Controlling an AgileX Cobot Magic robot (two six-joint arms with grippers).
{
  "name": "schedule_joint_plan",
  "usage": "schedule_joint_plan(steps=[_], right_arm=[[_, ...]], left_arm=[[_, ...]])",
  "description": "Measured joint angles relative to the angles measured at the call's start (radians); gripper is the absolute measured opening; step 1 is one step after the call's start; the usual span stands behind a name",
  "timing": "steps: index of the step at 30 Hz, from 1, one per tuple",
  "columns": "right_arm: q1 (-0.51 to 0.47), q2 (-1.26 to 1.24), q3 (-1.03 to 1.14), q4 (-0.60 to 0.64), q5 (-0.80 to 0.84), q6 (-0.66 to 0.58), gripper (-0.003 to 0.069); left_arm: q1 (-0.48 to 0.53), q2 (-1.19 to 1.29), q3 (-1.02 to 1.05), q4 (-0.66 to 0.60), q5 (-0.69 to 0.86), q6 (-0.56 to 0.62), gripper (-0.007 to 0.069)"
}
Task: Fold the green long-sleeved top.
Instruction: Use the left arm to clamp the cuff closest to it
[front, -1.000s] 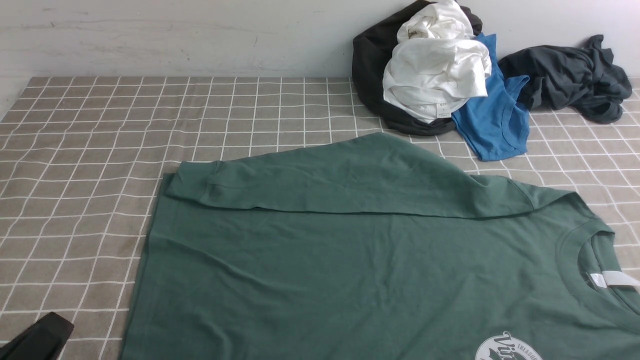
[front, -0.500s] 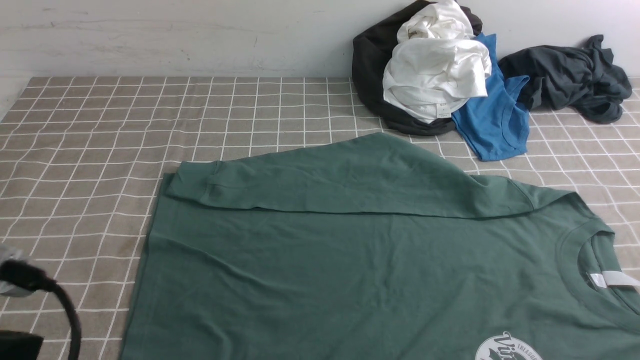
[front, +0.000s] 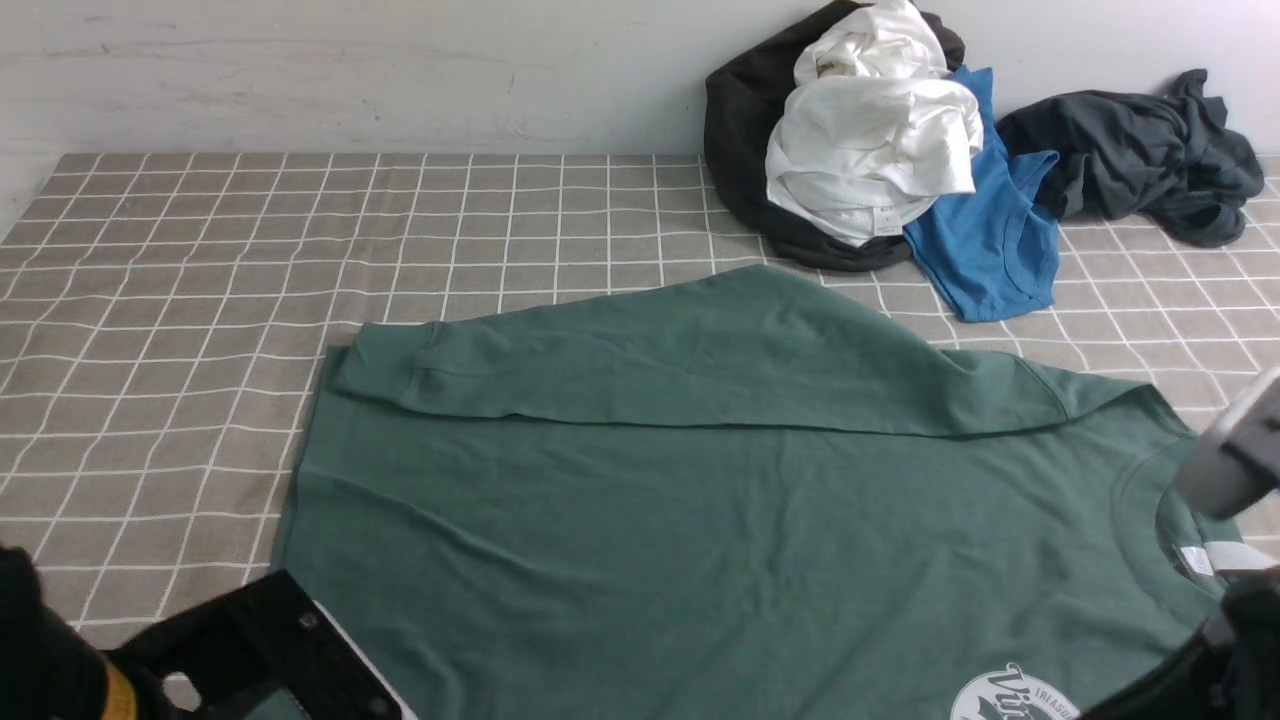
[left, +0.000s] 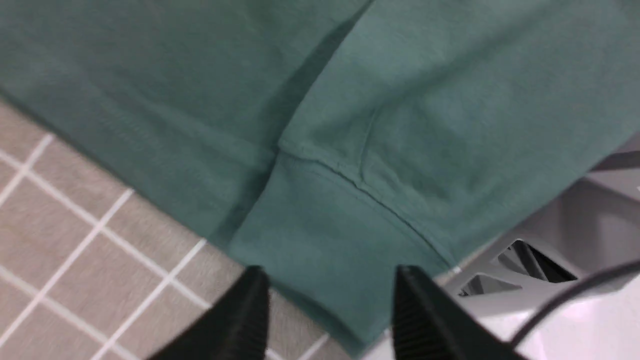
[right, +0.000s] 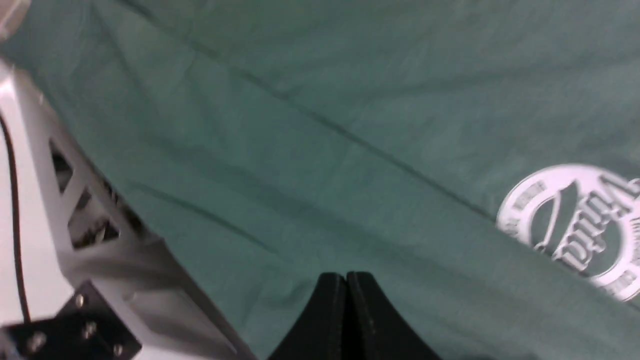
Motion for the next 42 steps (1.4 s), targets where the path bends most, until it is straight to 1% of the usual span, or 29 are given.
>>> schedule_joint_plan(steps=[1, 2, 5, 6, 9, 15, 21, 22, 23, 24, 25, 30, 32, 36, 37, 42], right_arm=[[0.024, 0.004, 0.000, -0.011, 0.004, 0.000, -0.0007], [0.028, 0.003, 0.000, -0.015, 0.004, 0.000, -0.0007], [0.056, 0.003, 0.000, -0.039, -0.010, 0.000, -0.0007], [0.057, 0.003, 0.000, -0.045, -0.021, 0.000, -0.0007], [0.057, 0.003, 0.000, -0.051, -0.047, 0.000, -0.0007], [0.057, 0.003, 0.000, -0.051, -0.057, 0.000, -0.0007], [0.057, 0.003, 0.000, -0.051, -0.068, 0.000, -0.0007], [0.057, 0.003, 0.000, -0.051, -0.071, 0.000, -0.0007], [0.057, 0.003, 0.000, -0.051, -0.072, 0.000, -0.0007], [0.057, 0.003, 0.000, -0.051, -0.073, 0.000, -0.0007], [0.057, 0.003, 0.000, -0.051, -0.073, 0.000, -0.0007], [0.057, 0.003, 0.000, -0.051, -0.079, 0.000, -0.0007], [0.057, 0.003, 0.000, -0.051, -0.079, 0.000, -0.0007], [0.057, 0.003, 0.000, -0.051, -0.079, 0.000, -0.0007], [0.057, 0.003, 0.000, -0.051, -0.079, 0.000, -0.0007], [0.057, 0.003, 0.000, -0.051, -0.084, 0.000, -0.0007]], left_arm=[[-0.003, 0.029, 0.017, 0.001, -0.045, 0.000, 0.0386], [-0.003, 0.034, 0.022, 0.001, -0.061, 0.000, 0.0402], [-0.004, 0.118, 0.043, 0.001, -0.170, 0.000, 0.0499], [-0.004, 0.142, 0.043, 0.001, -0.198, 0.000, 0.0518], [-0.004, 0.207, 0.043, -0.001, -0.253, 0.000, 0.0539], [-0.004, 0.325, 0.043, -0.002, -0.256, 0.000, 0.0527], [-0.004, 0.401, 0.043, -0.018, -0.256, 0.000, 0.0433], [-0.004, 0.408, 0.043, -0.029, -0.256, 0.001, 0.0397], [-0.004, 0.409, 0.043, -0.039, -0.256, 0.004, 0.0346], [-0.004, 0.409, 0.043, -0.040, -0.256, 0.004, 0.0346], [-0.004, 0.409, 0.043, -0.050, -0.256, 0.004, 0.0277], [-0.004, 0.409, 0.043, -0.072, -0.255, 0.008, 0.0055], [-0.004, 0.408, 0.037, -0.072, -0.244, 0.010, 0.0027], [-0.004, 0.380, -0.009, -0.070, -0.171, 0.010, 0.0023], [-0.004, 0.350, -0.054, -0.058, -0.121, 0.010, 0.0023], [-0.004, 0.285, -0.221, 0.014, -0.010, 0.010, 0.0023]])
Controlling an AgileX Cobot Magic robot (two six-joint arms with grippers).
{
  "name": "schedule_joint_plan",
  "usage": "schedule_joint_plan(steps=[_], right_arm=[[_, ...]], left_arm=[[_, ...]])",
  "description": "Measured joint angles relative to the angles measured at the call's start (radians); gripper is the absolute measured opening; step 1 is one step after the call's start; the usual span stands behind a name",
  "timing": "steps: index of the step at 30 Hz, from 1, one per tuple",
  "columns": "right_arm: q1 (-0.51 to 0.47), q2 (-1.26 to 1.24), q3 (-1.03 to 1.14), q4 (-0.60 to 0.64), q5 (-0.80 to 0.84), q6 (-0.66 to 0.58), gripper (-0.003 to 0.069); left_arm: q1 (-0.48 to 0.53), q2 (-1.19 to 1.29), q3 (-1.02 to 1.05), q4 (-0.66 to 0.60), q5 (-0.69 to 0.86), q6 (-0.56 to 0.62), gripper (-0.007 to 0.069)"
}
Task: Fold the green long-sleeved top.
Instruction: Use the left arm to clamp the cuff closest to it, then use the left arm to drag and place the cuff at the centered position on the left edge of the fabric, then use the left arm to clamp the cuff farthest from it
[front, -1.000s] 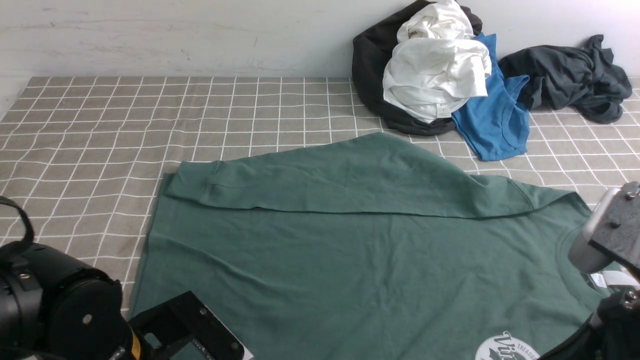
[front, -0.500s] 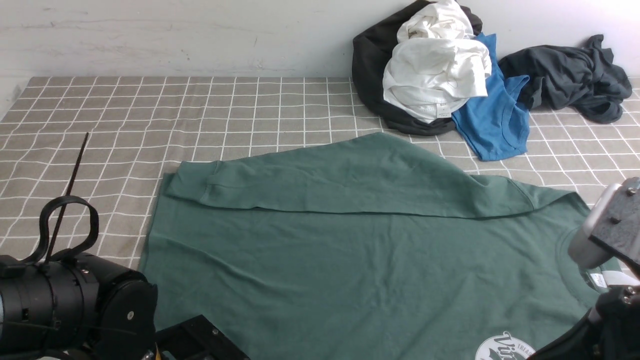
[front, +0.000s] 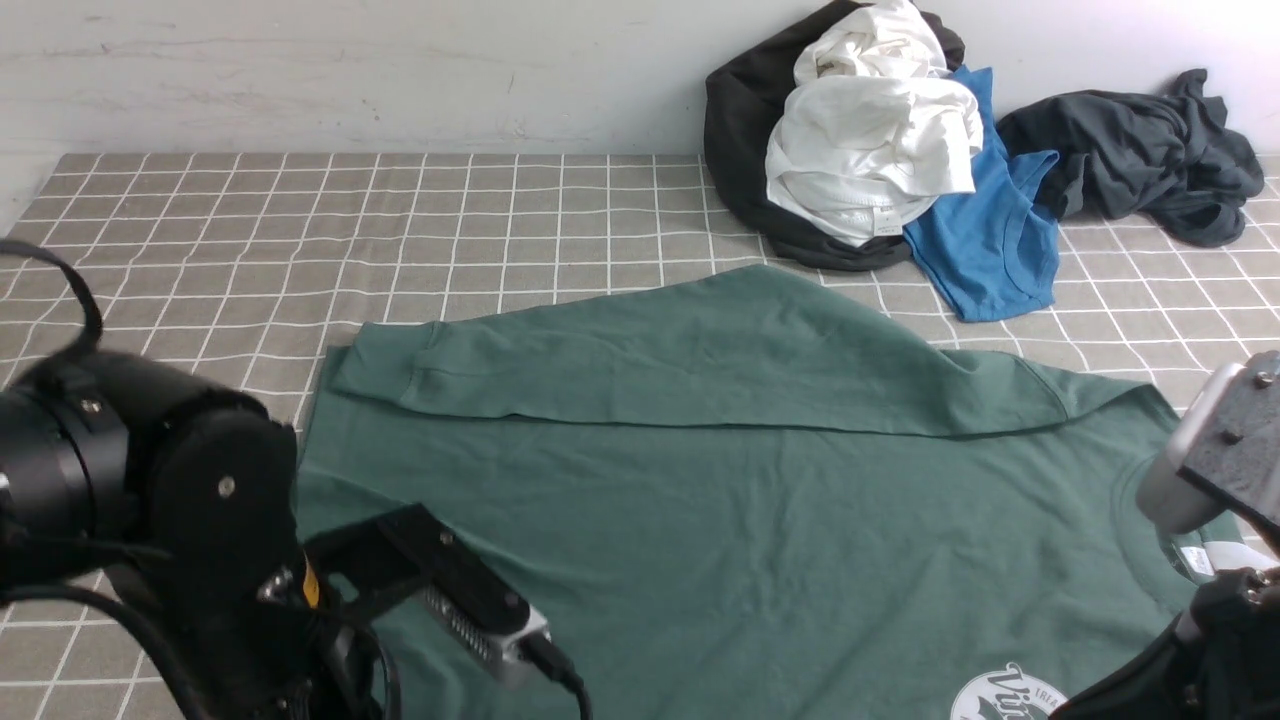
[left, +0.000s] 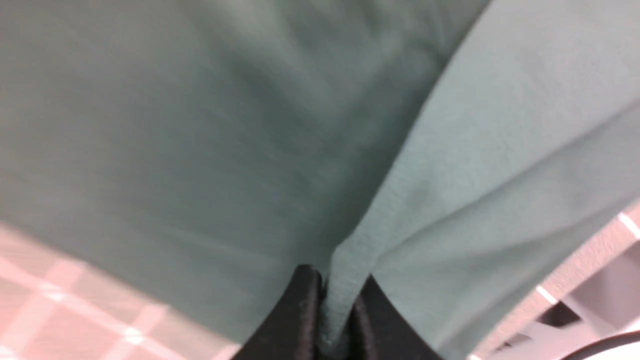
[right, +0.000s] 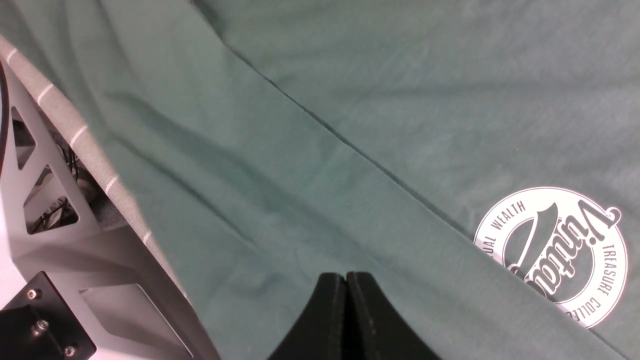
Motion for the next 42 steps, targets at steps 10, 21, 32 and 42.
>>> schedule_joint_plan(steps=[10, 21, 32, 42], right_arm=[[0.000, 0.000, 0.000, 0.000, 0.001, 0.000, -0.0007], [0.000, 0.000, 0.000, 0.000, 0.001, 0.000, -0.0007], [0.000, 0.000, -0.016, -0.031, 0.010, 0.020, -0.0007], [0.000, 0.021, -0.045, -0.241, -0.030, 0.222, -0.0007]], left_arm=[[0.120, 0.101, -0.289, 0.056, 0.098, 0.000, 0.0023], [0.246, 0.348, -0.384, 0.068, 0.025, 0.001, 0.0030], [0.263, 0.422, -0.413, 0.124, -0.056, -0.063, 0.0341], [0.344, 0.485, -0.674, 0.047, -0.037, -0.103, 0.0552]])
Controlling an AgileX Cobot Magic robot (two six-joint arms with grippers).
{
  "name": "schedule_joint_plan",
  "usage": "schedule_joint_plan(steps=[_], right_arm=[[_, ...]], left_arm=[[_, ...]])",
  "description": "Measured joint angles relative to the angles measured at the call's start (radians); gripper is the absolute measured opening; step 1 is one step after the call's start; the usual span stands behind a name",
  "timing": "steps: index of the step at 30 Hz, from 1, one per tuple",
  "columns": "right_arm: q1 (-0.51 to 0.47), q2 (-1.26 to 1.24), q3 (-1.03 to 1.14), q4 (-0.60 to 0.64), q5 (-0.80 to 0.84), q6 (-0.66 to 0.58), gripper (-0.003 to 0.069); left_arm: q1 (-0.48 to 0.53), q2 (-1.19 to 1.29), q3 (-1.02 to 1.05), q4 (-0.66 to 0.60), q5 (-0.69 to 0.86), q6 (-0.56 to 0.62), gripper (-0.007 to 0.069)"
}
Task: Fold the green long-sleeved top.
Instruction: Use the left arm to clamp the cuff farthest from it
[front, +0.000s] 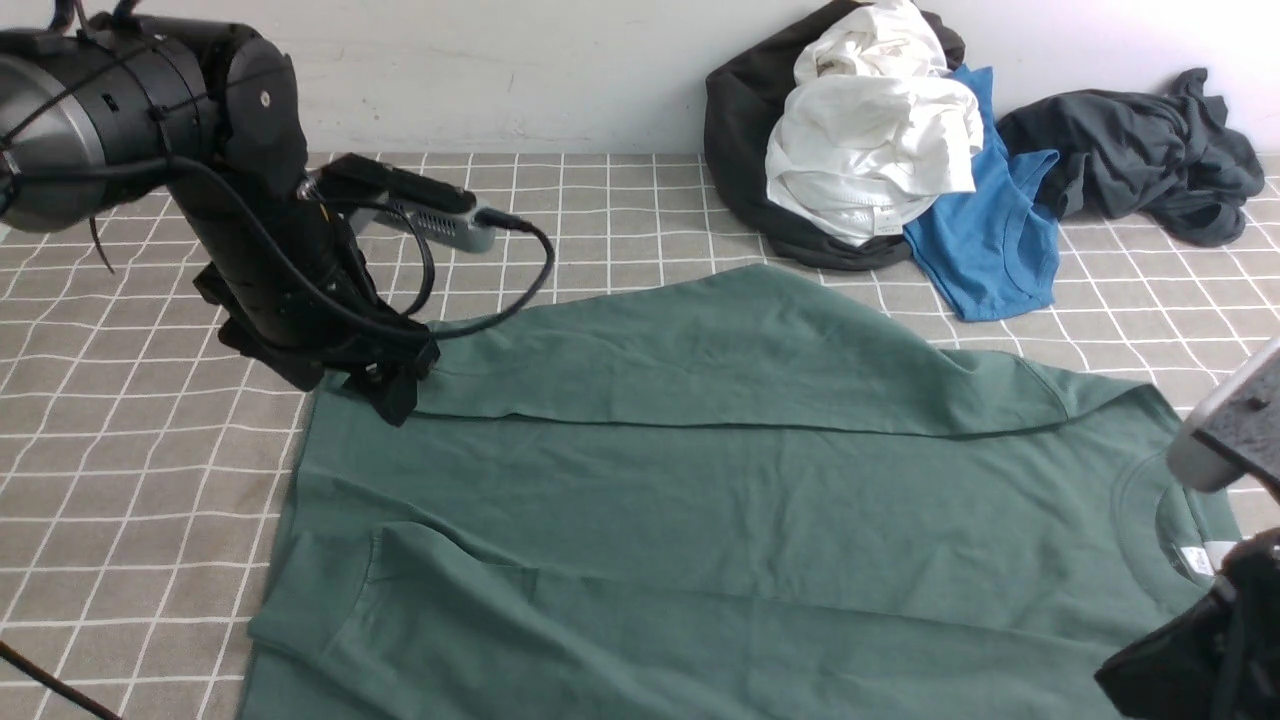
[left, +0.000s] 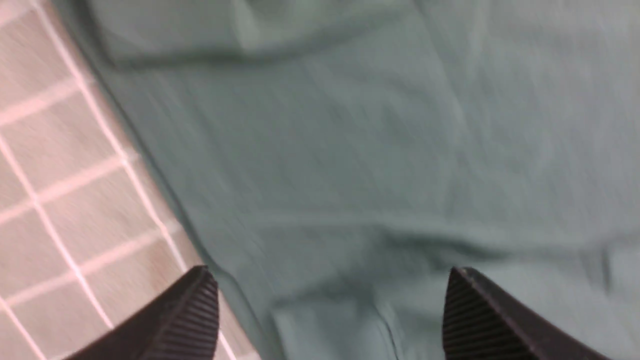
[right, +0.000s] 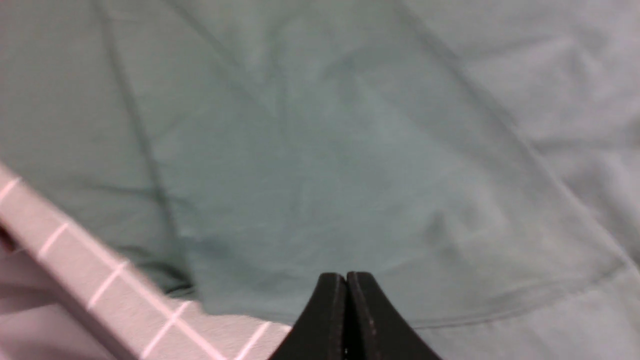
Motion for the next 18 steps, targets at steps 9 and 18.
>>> schedule_joint_plan(steps=[9, 18], right_arm=[[0.000, 0.141, -0.199, -0.149, -0.026, 0.182, -0.0007], [0.000, 0.271, -0.254, -0.106, -0.023, 0.185, -0.0007]], left_arm=[[0.100, 0.211, -0.136, -0.016, -0.075, -0.035, 0.0552], [0.116, 0.347, -0.186, -0.035, -0.248, -0.044, 0.0552]])
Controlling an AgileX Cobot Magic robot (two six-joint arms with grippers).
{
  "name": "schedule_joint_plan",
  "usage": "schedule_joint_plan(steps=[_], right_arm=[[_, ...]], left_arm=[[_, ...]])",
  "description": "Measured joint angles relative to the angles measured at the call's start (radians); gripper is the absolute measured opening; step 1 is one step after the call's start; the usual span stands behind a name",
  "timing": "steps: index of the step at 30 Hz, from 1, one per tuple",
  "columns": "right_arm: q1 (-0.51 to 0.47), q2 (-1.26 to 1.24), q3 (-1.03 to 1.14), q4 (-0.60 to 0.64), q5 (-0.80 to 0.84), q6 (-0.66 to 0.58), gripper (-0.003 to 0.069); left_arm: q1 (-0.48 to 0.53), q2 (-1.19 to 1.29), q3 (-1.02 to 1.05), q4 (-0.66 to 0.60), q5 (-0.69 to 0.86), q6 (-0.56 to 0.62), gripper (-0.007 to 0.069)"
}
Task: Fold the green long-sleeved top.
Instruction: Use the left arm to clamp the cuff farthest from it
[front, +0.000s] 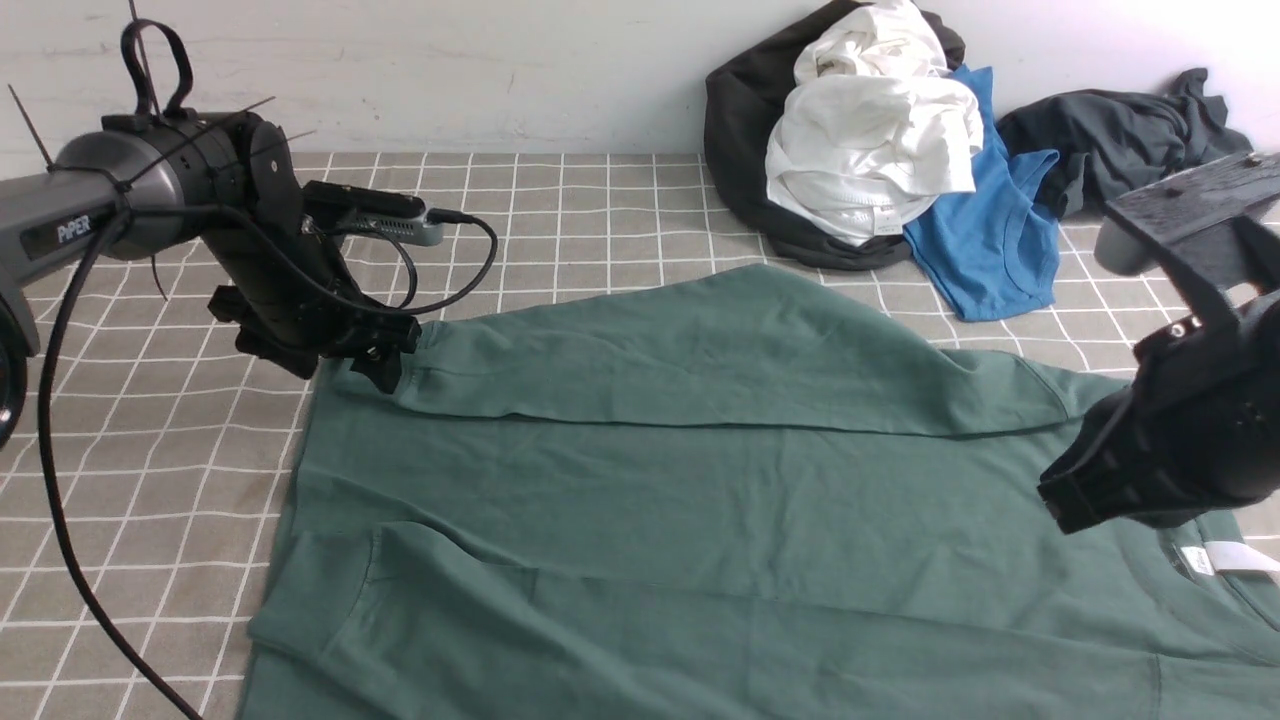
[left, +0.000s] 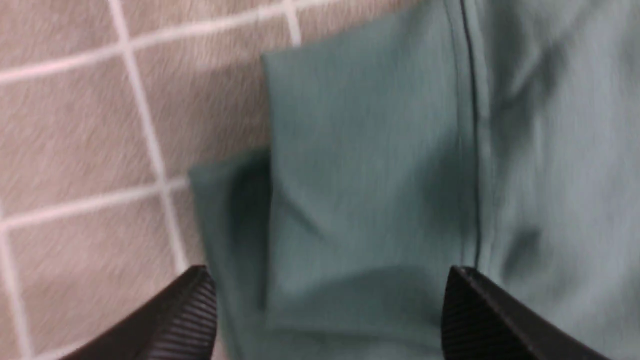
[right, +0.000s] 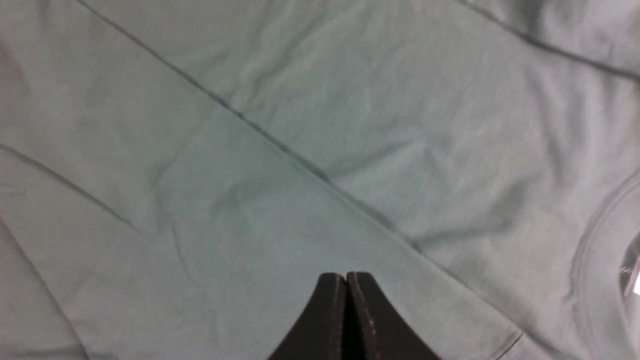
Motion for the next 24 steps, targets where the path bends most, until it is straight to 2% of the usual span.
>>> schedule_joint_plan(steps=[4, 8, 17, 18, 24], right_arm=[[0.000, 0.026, 0.000, 0.012, 0.019, -0.002, -0.0007], [0.000, 0.032, 0.000, 0.017, 0.025, -0.015, -0.0007], [0.000, 0.032, 0.000, 0.022, 0.025, -0.020, -0.0007], [0.000, 0.032, 0.000, 0.023, 0.025, -0.020, -0.0007], [0.000, 0.032, 0.000, 0.023, 0.028, -0.023, -0.0007]], left_arm=[[0.000, 0.021, -0.002, -0.037, -0.029, 0.000, 0.0549], [0.000, 0.023, -0.003, -0.059, -0.032, 0.002, 0.0508], [0.000, 0.023, -0.003, -0.068, -0.032, 0.003, 0.0293], [0.000, 0.023, -0.003, -0.069, -0.031, 0.003, 0.0243], [0.000, 0.015, -0.004, -0.073, 0.011, 0.007, 0.0067]])
